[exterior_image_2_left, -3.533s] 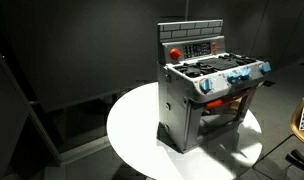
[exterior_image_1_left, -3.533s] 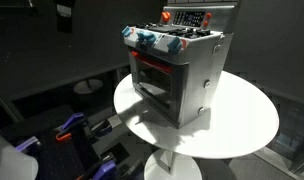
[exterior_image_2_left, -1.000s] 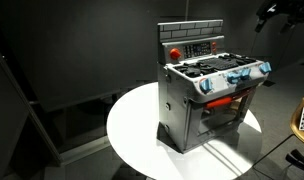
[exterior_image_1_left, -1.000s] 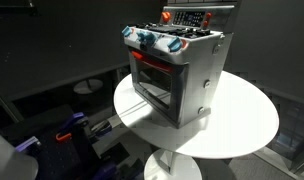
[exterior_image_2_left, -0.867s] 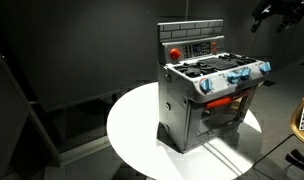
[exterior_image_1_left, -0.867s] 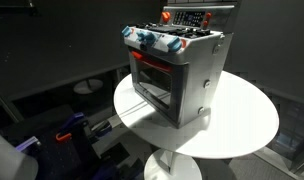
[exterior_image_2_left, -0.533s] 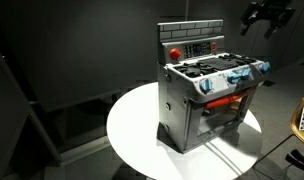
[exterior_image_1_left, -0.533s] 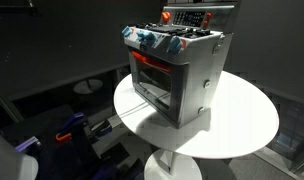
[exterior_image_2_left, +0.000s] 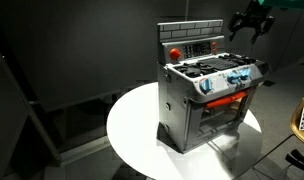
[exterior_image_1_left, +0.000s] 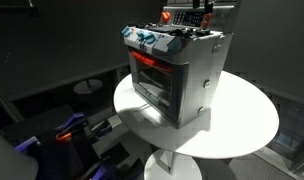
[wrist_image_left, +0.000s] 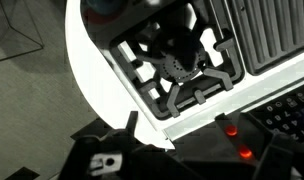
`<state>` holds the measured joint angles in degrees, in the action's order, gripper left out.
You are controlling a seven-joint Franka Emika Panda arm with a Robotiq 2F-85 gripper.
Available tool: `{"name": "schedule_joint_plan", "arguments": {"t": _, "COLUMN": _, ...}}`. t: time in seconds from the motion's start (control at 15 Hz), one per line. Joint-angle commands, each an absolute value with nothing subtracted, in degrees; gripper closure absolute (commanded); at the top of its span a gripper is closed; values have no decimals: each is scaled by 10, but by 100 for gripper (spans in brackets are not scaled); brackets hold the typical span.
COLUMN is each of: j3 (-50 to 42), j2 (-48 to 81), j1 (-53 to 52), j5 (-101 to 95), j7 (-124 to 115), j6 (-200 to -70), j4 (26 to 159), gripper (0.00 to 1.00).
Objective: Press the top button on the right side of the stove
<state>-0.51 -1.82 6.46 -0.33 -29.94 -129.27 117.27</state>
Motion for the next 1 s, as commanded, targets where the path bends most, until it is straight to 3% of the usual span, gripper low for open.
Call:
{"name": "schedule_joint_plan", "arguments": {"t": 0.0, "j3": -16, "j2": 31, "j1": 54, "j5": -19, "j7": -326, "j6": -1280, "j4": 1113, "gripper": 0}}
{"name": "schedule_joint_plan", "arguments": {"t": 0.93, "j3": -40, "j2": 125, "j1": 20, "j5": -7, "j7": -327, "j6": -1269, "j4": 1017, "gripper": 0}}
